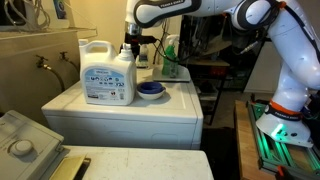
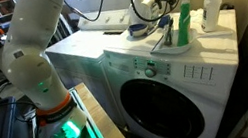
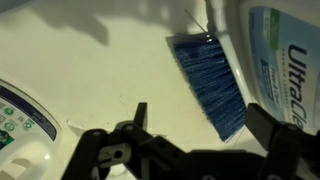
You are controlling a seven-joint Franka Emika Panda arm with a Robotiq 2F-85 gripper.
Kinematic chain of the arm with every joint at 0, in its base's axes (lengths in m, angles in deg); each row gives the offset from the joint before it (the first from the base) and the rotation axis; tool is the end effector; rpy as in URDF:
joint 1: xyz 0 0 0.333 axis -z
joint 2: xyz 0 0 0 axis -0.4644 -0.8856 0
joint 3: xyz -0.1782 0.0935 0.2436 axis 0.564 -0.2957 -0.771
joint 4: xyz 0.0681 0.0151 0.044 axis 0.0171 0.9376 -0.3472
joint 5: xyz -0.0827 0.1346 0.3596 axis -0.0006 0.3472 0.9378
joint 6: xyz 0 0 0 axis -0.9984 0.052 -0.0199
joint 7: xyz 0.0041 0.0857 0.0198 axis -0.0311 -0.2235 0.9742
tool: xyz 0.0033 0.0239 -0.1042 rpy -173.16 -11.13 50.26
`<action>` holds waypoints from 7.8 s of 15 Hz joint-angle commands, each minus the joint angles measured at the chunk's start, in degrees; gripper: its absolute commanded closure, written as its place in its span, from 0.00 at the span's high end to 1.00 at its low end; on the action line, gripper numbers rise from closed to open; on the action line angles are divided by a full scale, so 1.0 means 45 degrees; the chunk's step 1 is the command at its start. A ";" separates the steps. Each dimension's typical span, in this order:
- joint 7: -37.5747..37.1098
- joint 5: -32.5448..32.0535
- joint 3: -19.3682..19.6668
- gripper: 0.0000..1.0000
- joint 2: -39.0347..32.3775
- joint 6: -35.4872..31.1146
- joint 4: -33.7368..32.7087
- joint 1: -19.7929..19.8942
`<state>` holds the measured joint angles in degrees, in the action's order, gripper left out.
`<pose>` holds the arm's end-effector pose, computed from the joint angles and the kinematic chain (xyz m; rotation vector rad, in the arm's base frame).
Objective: Move the brush from the machine to the shelf
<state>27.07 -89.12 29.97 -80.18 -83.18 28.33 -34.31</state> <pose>0.7623 0.1156 0.4278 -3.0729 -0.0010 -0.3491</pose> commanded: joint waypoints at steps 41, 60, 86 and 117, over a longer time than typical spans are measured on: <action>-0.5777 0.0010 0.2777 1.00 -0.3516 0.2960 -0.3800 -0.1073; 0.1071 0.1183 0.1106 0.49 -0.2242 0.2676 -0.1455 -0.0098; 0.0001 0.1506 0.1426 0.18 0.3447 0.0356 0.2705 -0.0516; -0.1999 0.0404 0.0637 1.00 0.2664 -0.0515 0.6711 -0.0133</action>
<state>16.08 -88.99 33.34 -68.00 -86.52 57.64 -36.59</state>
